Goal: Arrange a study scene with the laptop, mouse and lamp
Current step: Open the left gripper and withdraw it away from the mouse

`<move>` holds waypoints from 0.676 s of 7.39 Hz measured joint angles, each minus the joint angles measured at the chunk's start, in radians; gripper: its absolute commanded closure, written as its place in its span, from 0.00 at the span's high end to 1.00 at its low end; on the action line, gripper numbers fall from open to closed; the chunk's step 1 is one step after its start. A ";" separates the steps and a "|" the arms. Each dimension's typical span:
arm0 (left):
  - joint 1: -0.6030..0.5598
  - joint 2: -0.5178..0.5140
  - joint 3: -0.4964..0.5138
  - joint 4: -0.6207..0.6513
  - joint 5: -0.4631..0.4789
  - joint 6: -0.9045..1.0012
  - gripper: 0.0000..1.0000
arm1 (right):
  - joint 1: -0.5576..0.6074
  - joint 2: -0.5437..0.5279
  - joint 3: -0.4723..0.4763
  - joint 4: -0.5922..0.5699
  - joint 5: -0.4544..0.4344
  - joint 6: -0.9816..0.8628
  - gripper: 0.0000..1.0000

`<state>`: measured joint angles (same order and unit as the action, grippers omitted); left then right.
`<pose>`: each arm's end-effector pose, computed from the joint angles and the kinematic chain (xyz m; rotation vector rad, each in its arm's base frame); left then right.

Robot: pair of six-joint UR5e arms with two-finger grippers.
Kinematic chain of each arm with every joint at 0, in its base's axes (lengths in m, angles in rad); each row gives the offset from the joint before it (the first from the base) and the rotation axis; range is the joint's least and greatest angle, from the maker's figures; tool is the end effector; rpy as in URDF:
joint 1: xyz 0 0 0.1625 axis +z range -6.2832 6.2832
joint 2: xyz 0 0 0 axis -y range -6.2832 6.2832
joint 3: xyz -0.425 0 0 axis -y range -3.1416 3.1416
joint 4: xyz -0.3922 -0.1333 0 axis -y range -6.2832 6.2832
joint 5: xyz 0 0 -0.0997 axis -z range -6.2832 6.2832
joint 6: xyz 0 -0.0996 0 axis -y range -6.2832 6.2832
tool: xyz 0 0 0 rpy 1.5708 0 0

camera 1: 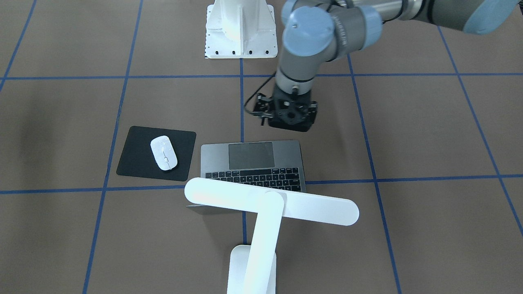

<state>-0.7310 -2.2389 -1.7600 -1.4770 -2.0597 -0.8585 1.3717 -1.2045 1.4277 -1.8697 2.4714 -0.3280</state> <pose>0.4282 -0.5002 0.1942 0.1452 0.8683 0.1691 -0.0703 -0.6279 0.5417 -0.0125 -0.9114 -0.4564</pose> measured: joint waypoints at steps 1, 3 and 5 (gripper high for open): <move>-0.070 0.116 -0.066 0.005 -0.038 0.126 0.99 | 0.001 0.003 0.004 0.022 -0.024 0.028 1.00; -0.222 0.289 -0.117 0.008 -0.088 0.365 0.99 | 0.008 -0.002 0.010 0.062 -0.042 0.050 1.00; -0.395 0.449 -0.164 0.015 -0.165 0.554 0.99 | 0.027 -0.010 0.022 0.074 -0.044 0.044 1.00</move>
<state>-1.1260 -1.7902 -1.9242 -1.4620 -2.2246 -0.3048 1.3990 -1.2144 1.4499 -1.7956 2.4277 -0.2842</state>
